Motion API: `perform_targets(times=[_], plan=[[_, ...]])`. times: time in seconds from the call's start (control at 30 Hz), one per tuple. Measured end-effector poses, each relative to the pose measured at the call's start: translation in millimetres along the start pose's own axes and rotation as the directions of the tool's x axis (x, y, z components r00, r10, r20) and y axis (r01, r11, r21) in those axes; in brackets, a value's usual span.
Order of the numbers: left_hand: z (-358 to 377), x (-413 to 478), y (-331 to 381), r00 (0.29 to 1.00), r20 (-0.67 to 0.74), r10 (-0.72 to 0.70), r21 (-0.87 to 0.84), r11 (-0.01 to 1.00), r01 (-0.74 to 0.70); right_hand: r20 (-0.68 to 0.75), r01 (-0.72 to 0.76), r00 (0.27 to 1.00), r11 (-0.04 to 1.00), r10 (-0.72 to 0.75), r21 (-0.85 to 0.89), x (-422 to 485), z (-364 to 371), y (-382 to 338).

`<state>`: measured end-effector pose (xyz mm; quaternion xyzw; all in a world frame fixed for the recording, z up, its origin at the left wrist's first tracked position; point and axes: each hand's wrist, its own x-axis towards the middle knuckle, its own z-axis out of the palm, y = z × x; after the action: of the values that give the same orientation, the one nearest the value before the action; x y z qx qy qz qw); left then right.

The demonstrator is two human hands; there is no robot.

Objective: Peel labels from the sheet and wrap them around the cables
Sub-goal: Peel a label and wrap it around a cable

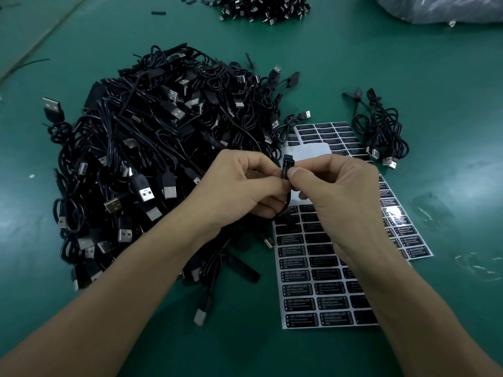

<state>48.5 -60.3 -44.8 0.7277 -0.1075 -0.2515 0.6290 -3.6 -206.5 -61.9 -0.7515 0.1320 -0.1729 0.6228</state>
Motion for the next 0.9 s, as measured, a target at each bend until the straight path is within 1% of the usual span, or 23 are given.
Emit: perform_targets(times=[0.13,0.37,0.63,0.7,0.8,0.9], plan=[[0.7,-0.6,-0.1,1.0,-0.002,0.003,-0.02,1.0,-0.003,-0.008,-0.006,1.0,1.0,0.006,0.002,-0.8,1.8,0.1],[0.3,0.0,-1.8,0.999,-0.011,0.032,0.002,0.999,-0.032,-0.01,-0.01,1.0,1.0,0.01,0.007,-2.6,2.3,-0.1],[-1.7,1.3,-3.9,0.999,0.001,0.044,0.01,0.999,-0.044,-0.026,-0.025,0.999,0.997,0.027,0.076,-4.0,-2.3,0.6],[-1.9,1.6,-4.2,0.999,0.006,0.049,0.012,0.999,-0.049,-0.004,-0.032,0.999,0.996,0.032,0.081,-3.1,-3.5,0.7],[-1.6,1.6,-3.8,0.998,0.025,0.063,0.022,0.998,-0.064,0.066,-0.055,0.997,0.992,0.048,0.117,-0.3,-3.6,-0.4],[-0.7,1.0,-3.8,0.996,0.04,0.075,0.038,0.996,-0.076,0.124,-0.05,0.992,0.987,0.031,0.151,0.9,-3.5,-0.6]])
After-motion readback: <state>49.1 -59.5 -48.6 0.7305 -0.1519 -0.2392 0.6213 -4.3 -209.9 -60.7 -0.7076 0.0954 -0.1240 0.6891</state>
